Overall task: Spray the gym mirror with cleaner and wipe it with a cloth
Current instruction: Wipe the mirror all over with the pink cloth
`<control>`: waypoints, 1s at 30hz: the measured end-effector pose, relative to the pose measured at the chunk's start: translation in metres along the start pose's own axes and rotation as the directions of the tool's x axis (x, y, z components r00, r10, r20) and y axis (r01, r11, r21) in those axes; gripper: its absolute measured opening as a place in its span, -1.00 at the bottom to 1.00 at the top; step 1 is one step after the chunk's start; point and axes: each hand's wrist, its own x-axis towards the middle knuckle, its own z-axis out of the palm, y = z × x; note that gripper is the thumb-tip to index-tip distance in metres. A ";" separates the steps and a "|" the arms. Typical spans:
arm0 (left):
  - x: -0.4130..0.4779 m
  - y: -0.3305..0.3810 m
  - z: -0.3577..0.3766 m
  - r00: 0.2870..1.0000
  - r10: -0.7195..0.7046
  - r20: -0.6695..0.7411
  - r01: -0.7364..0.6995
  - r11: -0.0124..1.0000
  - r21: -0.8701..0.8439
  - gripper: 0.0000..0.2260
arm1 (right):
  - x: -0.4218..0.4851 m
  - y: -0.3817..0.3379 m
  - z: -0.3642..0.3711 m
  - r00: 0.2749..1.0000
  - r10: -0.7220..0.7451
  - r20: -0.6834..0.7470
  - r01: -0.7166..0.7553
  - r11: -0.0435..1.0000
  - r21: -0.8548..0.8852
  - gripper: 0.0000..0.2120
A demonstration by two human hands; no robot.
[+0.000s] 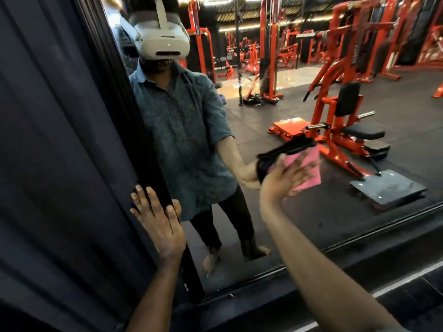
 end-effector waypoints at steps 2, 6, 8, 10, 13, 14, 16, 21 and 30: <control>0.000 0.000 -0.003 1.000 0.004 0.005 -0.004 1.000 -0.009 -0.48 | -0.046 -0.020 0.012 0.947 -0.292 0.133 0.304 0.949 -0.084 -0.20; 0.000 0.001 -0.007 1.000 0.014 0.012 -0.014 0.999 -0.042 -0.47 | -0.073 -0.082 0.020 0.614 -0.722 0.319 0.776 0.626 -0.077 -0.26; -0.001 0.002 -0.008 1.000 0.005 0.009 -0.005 0.999 -0.050 -0.47 | -0.065 -0.117 0.020 0.514 -0.795 0.322 0.852 0.517 -0.083 -0.25; -0.001 0.004 -0.007 1.000 -0.003 -0.004 0.003 0.999 -0.050 -0.47 | -0.051 -0.146 0.022 0.494 -0.816 0.300 0.868 0.482 -0.117 -0.26; -0.003 0.006 -0.003 0.999 -0.025 -0.021 0.024 0.999 -0.043 -0.44 | -0.045 -0.170 0.020 0.521 -0.811 0.266 0.853 0.507 -0.124 -0.31; -0.003 0.007 -0.002 0.999 -0.040 -0.024 0.039 0.998 -0.041 -0.42 | -0.046 -0.167 0.020 0.520 -0.813 0.260 0.853 0.511 -0.107 -0.34; -0.004 0.008 -0.001 0.997 -0.065 -0.029 0.064 0.997 -0.038 -0.42 | -0.051 -0.143 0.017 0.499 -0.826 0.262 0.863 0.500 -0.067 -0.42; -0.013 0.011 -0.003 0.995 -0.101 0.002 0.101 0.995 -0.011 -0.43 | -0.074 -0.023 0.001 0.389 -0.832 0.396 0.913 0.404 -0.049 -0.49; -0.074 0.017 -0.017 0.954 -0.235 0.187 0.234 0.972 0.028 -0.42 | -0.096 0.092 -0.036 0.367 -0.653 0.663 0.903 0.421 -0.086 -0.20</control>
